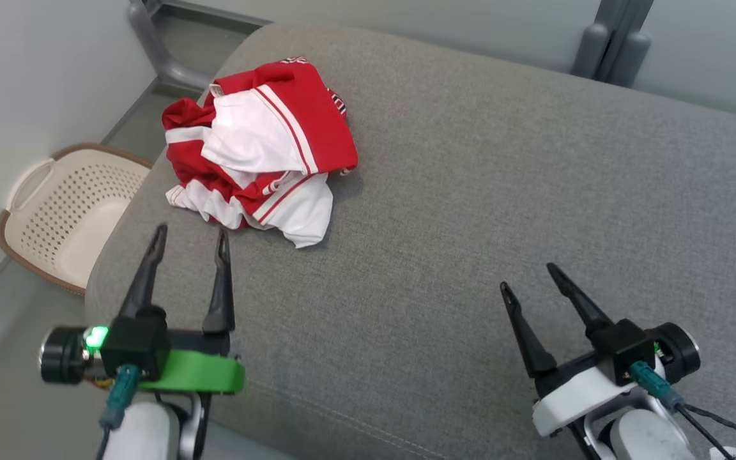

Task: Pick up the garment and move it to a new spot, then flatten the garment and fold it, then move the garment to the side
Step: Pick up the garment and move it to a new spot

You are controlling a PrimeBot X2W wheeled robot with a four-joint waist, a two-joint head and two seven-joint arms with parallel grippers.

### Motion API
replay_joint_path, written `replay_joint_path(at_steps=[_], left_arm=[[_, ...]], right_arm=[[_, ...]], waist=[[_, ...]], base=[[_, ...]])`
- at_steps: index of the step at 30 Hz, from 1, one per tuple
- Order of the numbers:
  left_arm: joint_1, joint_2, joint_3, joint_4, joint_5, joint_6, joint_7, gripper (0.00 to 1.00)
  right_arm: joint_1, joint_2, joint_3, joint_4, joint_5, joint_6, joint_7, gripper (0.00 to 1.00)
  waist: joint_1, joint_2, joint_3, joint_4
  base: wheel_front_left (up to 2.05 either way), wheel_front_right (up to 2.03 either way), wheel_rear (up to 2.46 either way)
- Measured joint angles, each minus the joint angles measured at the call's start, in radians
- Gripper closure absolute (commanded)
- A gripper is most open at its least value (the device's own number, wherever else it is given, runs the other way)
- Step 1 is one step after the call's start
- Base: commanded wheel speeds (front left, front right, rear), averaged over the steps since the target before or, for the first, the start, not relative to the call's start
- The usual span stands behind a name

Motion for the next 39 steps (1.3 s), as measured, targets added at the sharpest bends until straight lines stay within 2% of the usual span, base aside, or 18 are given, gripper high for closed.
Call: replay_joint_path(at_steps=[5,9,12,13,17,21,30,36,37,38,39], left_arm=[[-0.214,0.054,0.01,0.132,0.025,-0.046,0.0,0.0],[-0.428,0.116,-0.019,0.331,0.022,-0.097,0.0,0.0],[-0.606,0.153,-0.048,0.486,-0.018,-0.113,0.047,0.0],[-0.663,0.155,-0.057,0.536,-0.048,-0.114,0.068,0.0],[-0.811,0.155,-0.174,0.67,-0.285,-0.119,0.189,0.0],[-0.897,0.215,-0.251,0.74,-0.478,-0.119,0.28,0.0],[-0.926,0.253,-0.441,0.802,-0.724,-0.12,0.409,0.0],[-0.932,0.289,-0.525,0.811,-0.826,-0.119,0.426,0.0],[-0.936,0.295,-0.54,0.813,-0.832,-0.119,0.417,0.1],[-0.939,0.3,-0.555,0.816,-0.834,-0.119,0.401,0.68],[-0.942,0.302,-0.568,0.819,-0.834,-0.119,0.384,1.0]], right_arm=[[-0.029,-0.062,-0.013,-0.045,-0.02,0.0,0.0,0.0],[-0.048,-0.11,-0.032,-0.083,-0.033,0.0,0.0,0.0],[-0.064,-0.151,-0.041,-0.105,-0.039,0.0,0.0,0.0],[-0.071,-0.16,-0.048,-0.116,-0.041,0.0,0.0,0.0],[-0.092,-0.187,-0.058,-0.149,-0.044,0.0,0.0,0.0],[-0.108,-0.196,-0.073,-0.17,-0.052,0.0,0.0,0.0],[-0.136,-0.201,-0.103,-0.224,-0.061,0.001,-0.004,0.0],[-0.146,-0.198,-0.11,-0.252,-0.065,0.002,-0.011,0.0],[-0.148,-0.197,-0.111,-0.254,-0.066,0.002,-0.011,0.0],[-0.149,-0.196,-0.111,-0.256,-0.067,0.002,-0.011,0.0],[-0.15,-0.196,-0.112,-0.256,-0.067,0.002,-0.011,0.0]], waist=[[0.0,0.0,0.08,0.002],[0.0,0.0,0.15,0.001],[0.0,0.0,0.203,-0.002],[0.0001,0.0,0.223,-0.004],[0.0001,0.0,0.292,-0.015],[0.0001,0.0,0.355,-0.031],[0.0,0.0,0.464,-0.07],[0.0,0.0,0.507,-0.085],[0.0,0.0,0.511,-0.086],[-0.0001,0.0,0.515,-0.086],[-0.0001,0.0,0.517,-0.086]], base=[[0.0,0.0,0.0],[0.0,0.0,0.0],[0.0,0.0,0.0],[0.0,0.0,0.0],[0.0,0.0,0.0],[0.0,0.0,0.0],[0.0,0.0,0.0],[0.0,0.0,0.0],[0.0,0.0,0.0],[0.0,0.0,0.0],[0.0,0.0,0.0]])
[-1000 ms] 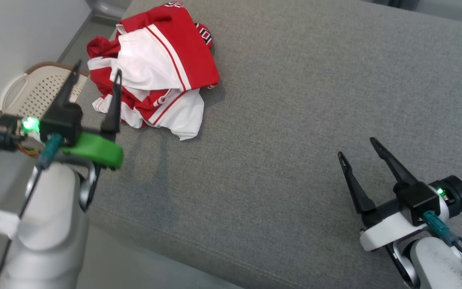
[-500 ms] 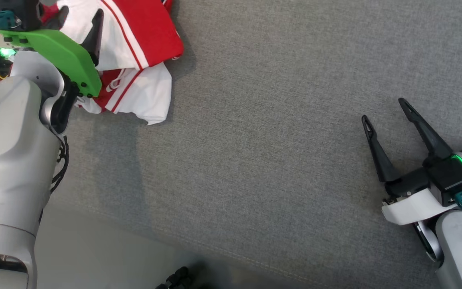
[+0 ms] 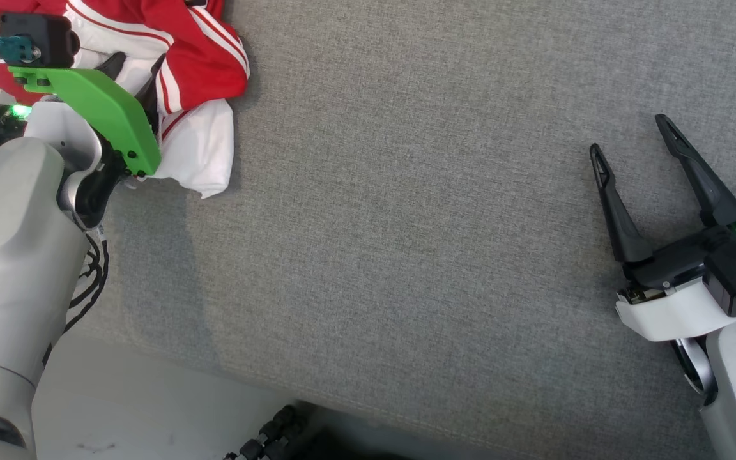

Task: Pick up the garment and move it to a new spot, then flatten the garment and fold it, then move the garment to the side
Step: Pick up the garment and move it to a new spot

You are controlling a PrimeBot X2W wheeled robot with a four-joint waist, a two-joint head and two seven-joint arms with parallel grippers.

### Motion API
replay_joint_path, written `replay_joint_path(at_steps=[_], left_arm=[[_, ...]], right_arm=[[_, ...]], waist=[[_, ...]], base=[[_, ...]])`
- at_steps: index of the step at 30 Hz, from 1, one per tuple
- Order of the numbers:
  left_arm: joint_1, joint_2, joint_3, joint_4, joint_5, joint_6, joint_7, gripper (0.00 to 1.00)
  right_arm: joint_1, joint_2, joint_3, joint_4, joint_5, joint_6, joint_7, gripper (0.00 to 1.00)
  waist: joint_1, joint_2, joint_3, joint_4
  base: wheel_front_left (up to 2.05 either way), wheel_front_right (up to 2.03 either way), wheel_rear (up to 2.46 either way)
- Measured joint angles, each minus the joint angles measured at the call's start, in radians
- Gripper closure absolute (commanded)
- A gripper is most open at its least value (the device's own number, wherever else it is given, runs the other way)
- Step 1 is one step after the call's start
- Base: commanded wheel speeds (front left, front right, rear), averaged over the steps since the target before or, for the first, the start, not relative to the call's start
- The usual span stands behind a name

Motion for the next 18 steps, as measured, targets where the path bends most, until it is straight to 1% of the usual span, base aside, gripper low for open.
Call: replay_joint_path(at_steps=[1,4,9,14,18], left_arm=[[-0.007,0.001,-0.037,0.006,0.0,0.0,-0.035,1.0],[-0.015,0.004,-0.052,0.021,-0.016,0.0,-0.116,1.0],[-0.057,0.041,-0.064,0.033,-0.019,0.0,-0.251,1.0],[-0.083,0.1,-0.082,0.008,-0.021,0.0,-0.32,1.0],[-0.111,0.148,-0.094,-0.035,-0.026,0.0,-0.336,1.0]], right_arm=[[-0.001,0.001,-0.001,0.002,0.0,0.0,0.0,0.0],[-0.001,0.004,-0.001,0.012,0.0,0.0,0.0,0.0],[-0.005,0.026,0.011,0.051,0.004,-0.002,0.004,0.0],[-0.007,0.084,0.048,0.099,0.019,-0.002,0.009,0.0],[-0.006,0.131,0.074,0.129,0.031,-0.002,0.009,0.0]], waist=[[0.0,0.0,-0.001,0.003],[0.0,0.0,-0.012,0.006],[0.0,0.0,-0.054,0.006],[0.0001,0.0,-0.122,-0.003],[0.0001,0.0,-0.187,-0.016]], base=[[0.0,0.0,0.0],[0.0,0.0,0.0],[0.0,0.0,0.0],[0.0,0.0,0.0],[0.0,0.0,0.0]])
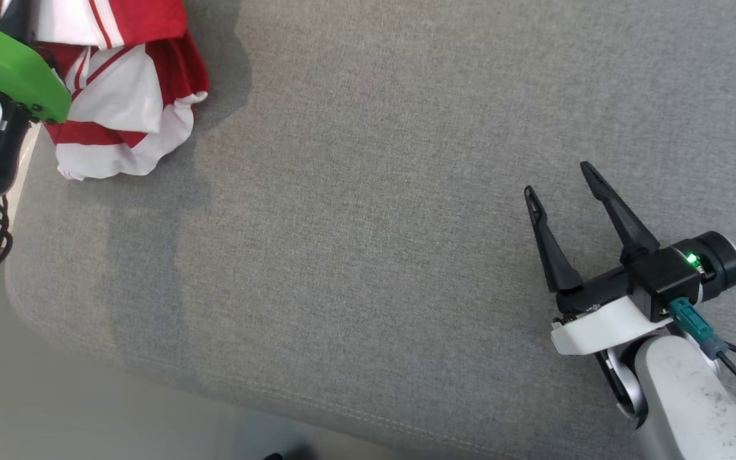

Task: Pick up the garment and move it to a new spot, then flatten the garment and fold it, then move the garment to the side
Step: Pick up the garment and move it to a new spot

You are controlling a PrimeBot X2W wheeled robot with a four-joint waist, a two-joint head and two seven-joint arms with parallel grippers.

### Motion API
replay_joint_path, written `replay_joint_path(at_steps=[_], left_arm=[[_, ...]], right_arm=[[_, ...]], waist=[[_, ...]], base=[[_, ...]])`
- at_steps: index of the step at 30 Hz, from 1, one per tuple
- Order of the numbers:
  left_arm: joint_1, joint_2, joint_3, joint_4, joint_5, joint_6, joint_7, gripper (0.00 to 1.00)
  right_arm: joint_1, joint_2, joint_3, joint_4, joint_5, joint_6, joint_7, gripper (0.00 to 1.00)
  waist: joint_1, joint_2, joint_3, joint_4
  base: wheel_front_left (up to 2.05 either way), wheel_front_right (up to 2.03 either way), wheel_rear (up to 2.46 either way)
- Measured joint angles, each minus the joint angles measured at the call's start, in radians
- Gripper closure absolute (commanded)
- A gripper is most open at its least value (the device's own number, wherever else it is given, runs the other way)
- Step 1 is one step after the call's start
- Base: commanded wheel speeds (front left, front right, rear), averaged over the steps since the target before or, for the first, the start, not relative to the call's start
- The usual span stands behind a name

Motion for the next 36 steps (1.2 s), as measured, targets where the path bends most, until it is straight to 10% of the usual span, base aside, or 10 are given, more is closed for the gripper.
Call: replay_joint_path(at_steps=[19,36], left_arm=[[-0.098,0.09,-0.04,-0.358,0.014,0.02,0.122,1.0],[-0.081,-0.095,-0.177,-0.444,0.024,0.05,0.219,1.0]], right_arm=[[0.038,0.127,0.03,0.046,0.05,0.0,0.001,0.0],[0.006,0.127,0.015,0.005,0.157,0.0,0.001,0.0]], waist=[[0.0,0.0,-0.235,-0.246],[0.0,0.0001,-0.223,-0.615]], base=[[0.0,0.0,0.0],[0.0,0.0,0.0]])
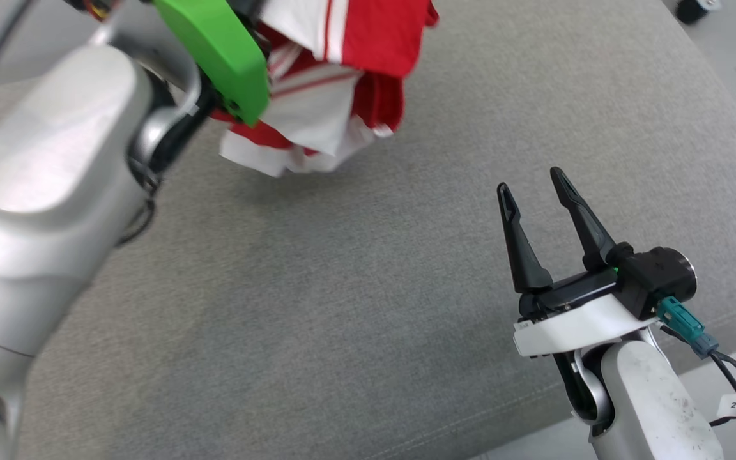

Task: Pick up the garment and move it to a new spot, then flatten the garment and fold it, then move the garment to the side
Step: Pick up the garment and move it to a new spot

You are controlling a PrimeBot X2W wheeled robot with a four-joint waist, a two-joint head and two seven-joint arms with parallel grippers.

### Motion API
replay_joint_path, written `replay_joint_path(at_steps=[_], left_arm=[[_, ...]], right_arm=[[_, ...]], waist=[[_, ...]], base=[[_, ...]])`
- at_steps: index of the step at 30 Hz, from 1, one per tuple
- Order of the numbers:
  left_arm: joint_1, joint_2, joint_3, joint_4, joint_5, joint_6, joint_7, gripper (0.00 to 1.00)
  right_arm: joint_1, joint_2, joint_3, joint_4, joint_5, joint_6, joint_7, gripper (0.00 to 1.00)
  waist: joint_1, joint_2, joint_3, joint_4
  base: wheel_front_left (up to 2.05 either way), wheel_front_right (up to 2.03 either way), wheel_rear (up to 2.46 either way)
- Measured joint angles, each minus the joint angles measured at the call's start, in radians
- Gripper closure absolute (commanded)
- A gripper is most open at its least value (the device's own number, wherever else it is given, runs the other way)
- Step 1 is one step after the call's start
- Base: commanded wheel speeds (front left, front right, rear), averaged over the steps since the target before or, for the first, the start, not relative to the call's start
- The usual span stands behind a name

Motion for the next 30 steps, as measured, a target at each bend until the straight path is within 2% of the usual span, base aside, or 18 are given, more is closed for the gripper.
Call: replay_joint_path(at_steps=[8,9,10,13,16,20,23,26,30], left_arm=[[0.126,-0.144,-0.053,0.224,-0.021,-0.025,-0.141,1.0],[0.138,-0.164,-0.063,0.254,-0.011,-0.025,-0.169,0.67],[0.147,-0.18,-0.069,0.276,-0.001,-0.026,-0.19,0.0],[0.166,-0.225,-0.074,0.327,0.03,-0.026,-0.247,0.0],[0.195,-0.244,-0.029,0.324,0.075,-0.009,-0.262,0.0],[0.306,-0.219,0.152,0.169,0.201,0.053,-0.266,0.0],[0.473,-0.2,0.288,0.044,0.303,0.092,-0.266,0.0],[0.652,-0.2,0.403,-0.069,0.404,0.105,-0.266,0.0],[0.839,-0.23,0.528,-0.17,0.487,0.097,-0.266,0.0]], right_arm=[[-0.041,0.0,-0.007,-0.008,-0.001,0.0,0.0,0.0],[-0.045,0.001,-0.009,-0.008,-0.006,0.0,0.0,0.0],[-0.047,0.001,-0.01,-0.007,-0.008,0.0,0.0,0.0],[-0.049,0.001,-0.016,-0.003,-0.025,0.0,0.0,0.0],[-0.048,0.002,-0.01,0.003,-0.037,0.0,0.0,0.0],[-0.035,0.003,-0.007,0.015,-0.051,0.0,0.0,0.0],[-0.012,0.003,0.002,0.028,-0.059,0.0,0.0,0.0],[0.017,0.002,0.008,0.038,-0.068,0.0,0.0,0.0],[0.045,0.003,0.002,0.05,-0.077,0.0,0.0,0.0]], waist=[[0.0,0.0,0.104,-0.05],[0.0001,0.0,0.118,-0.05],[0.0,0.0,0.128,-0.049],[0.0,0.0,0.15,-0.037],[0.0,0.0,0.155,-0.017],[0.0,0.0,0.136,0.009],[0.0,0.0,0.105,0.029],[0.0,0.0,0.066,0.063],[0.0,0.0,0.016,0.12]], base=[[0.0,0.0,0.0],[0.0,0.0,0.0],[0.0,0.0,0.0],[0.0,0.0,0.0],[0.0,0.0,0.0],[0.0,0.0,0.0],[0.0,0.0,0.0],[0.0,0.0,0.0],[0.0,0.0,0.0]])
